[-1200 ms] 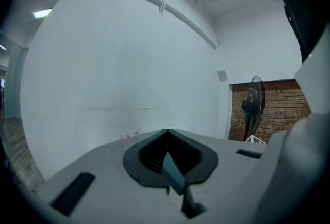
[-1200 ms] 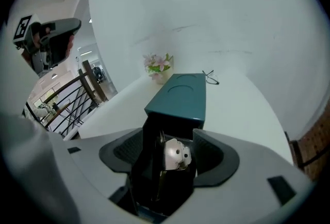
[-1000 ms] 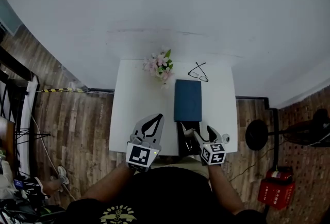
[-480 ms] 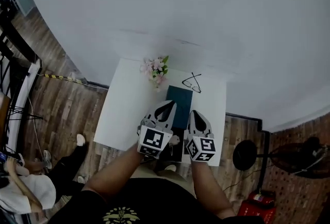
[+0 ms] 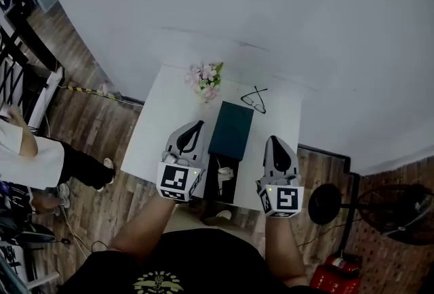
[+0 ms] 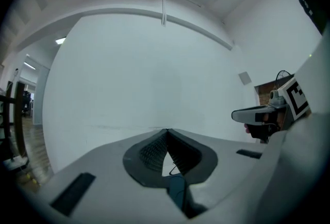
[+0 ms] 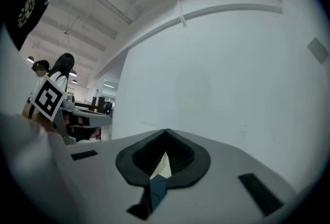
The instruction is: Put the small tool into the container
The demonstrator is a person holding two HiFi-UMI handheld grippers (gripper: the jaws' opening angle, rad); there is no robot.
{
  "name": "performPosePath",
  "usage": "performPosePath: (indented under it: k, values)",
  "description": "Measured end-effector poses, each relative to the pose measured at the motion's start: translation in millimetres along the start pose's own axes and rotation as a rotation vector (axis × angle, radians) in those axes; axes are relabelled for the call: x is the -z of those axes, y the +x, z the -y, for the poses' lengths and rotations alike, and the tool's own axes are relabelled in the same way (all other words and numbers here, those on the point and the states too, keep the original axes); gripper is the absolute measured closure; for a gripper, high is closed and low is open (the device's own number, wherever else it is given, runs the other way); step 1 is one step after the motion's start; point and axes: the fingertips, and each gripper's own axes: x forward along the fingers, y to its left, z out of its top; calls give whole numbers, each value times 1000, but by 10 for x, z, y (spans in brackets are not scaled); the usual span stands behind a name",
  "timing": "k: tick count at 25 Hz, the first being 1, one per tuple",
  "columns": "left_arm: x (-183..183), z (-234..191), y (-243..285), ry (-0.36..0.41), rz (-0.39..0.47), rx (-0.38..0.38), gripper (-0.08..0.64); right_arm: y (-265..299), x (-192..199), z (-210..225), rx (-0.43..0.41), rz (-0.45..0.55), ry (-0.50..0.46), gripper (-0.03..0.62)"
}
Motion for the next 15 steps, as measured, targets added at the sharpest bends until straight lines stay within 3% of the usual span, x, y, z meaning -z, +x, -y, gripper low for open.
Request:
performPosePath:
  k: [3, 15]
  values:
    - [-92, 67, -112, 31, 8, 5, 554, -172, -81, 42, -16, 0, -35, 591]
    - [-496, 139, -325, 60, 52, -27, 554, -297, -528, 273, -10, 45, -25, 591]
